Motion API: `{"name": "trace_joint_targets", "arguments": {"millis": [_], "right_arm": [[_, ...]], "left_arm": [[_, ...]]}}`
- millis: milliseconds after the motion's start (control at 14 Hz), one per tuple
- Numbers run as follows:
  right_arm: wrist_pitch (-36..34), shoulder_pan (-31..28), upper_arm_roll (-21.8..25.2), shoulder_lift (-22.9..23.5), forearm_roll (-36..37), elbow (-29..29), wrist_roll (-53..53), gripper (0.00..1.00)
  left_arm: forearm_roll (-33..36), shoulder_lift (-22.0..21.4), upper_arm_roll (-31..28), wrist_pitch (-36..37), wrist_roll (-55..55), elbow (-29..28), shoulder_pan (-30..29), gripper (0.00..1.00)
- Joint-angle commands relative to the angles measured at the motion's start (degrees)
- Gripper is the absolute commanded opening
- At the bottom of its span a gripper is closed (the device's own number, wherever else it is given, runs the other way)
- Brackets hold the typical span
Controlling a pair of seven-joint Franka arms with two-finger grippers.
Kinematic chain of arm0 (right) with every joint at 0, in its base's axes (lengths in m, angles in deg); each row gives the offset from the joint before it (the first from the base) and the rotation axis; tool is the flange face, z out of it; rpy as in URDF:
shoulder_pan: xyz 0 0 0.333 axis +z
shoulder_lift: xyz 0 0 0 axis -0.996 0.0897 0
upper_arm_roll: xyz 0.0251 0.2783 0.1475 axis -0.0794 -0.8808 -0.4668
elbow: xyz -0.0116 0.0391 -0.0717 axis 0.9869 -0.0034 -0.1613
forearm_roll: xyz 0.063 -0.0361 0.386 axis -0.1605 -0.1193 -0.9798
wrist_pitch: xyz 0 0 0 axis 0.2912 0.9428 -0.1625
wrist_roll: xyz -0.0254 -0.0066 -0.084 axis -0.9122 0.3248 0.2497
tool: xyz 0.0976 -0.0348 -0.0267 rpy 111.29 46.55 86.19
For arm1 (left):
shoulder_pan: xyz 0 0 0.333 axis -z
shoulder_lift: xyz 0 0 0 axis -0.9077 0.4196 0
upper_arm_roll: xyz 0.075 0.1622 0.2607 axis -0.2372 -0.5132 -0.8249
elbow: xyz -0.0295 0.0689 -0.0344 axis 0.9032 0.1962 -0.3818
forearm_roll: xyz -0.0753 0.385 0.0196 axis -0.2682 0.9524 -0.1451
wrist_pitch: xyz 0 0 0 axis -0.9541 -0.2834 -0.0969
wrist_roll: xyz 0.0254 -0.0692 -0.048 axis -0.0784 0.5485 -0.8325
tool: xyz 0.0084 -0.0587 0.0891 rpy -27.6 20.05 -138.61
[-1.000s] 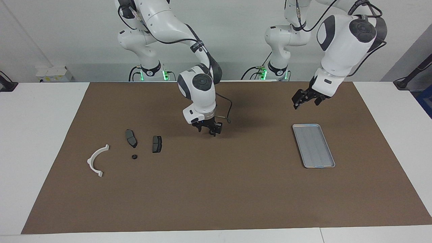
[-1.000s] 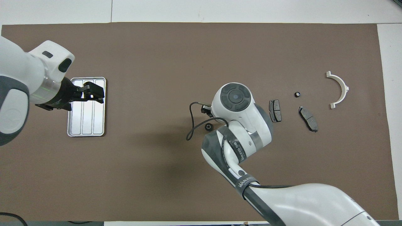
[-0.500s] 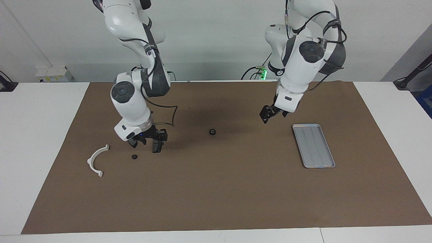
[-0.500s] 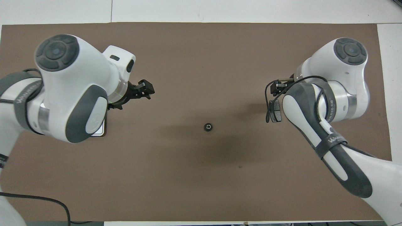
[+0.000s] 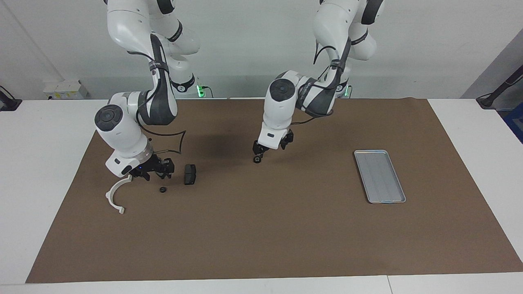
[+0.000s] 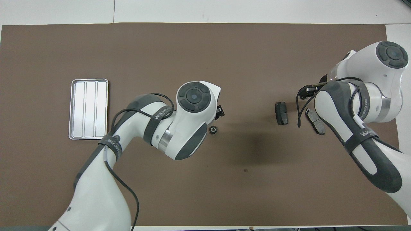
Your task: Pick bearing gear from pile to tray
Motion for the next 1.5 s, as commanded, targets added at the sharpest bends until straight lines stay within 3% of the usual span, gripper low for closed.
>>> {"name": "trace_joint_targets", "arguments": {"millis": [0,714,1000,1214,1286,1357,1429], "right_arm": [[3.3,-1.0,-0.7,0.6,0.6,-1.2,1.7,0.83],[7.8,-1.3,-0.7,4.4,2.6,-1.1,1.4,0.82],[8.5,-1.0,-0.7,5.2,2.6,-1.1,1.1,0.81],[9.2,-1.0,-0.7,5.8,2.6,-1.2,1.1,0.8],[9.2,-1.0,-0.7,5.9,2.6,-1.2,1.0,0.79],[9.2,-1.0,-0.7,5.9,2.6,-1.2,1.1,0.74],[9.2,-1.0,-0.7,5.9,2.6,-1.3,1.1,0.73]], "left_arm": [[-0.2,1.7,-1.1,-4.3,0.9,0.3,0.5,1.0],[-0.3,3.7,-1.2,-3.6,1.1,-2.3,5.1,1.0],[-0.3,4.4,-1.2,-4.3,1.1,-2.0,4.9,0.95],[-0.3,4.8,-1.3,-4.5,1.1,-2.0,4.9,0.72],[-0.3,4.9,-1.3,-4.5,1.1,-2.0,4.9,0.55],[-0.3,4.9,-1.3,-4.6,1.1,-2.0,4.6,0.29],[-0.3,5.0,-1.3,-5.2,1.1,-2.0,4.3,0.15]]}}
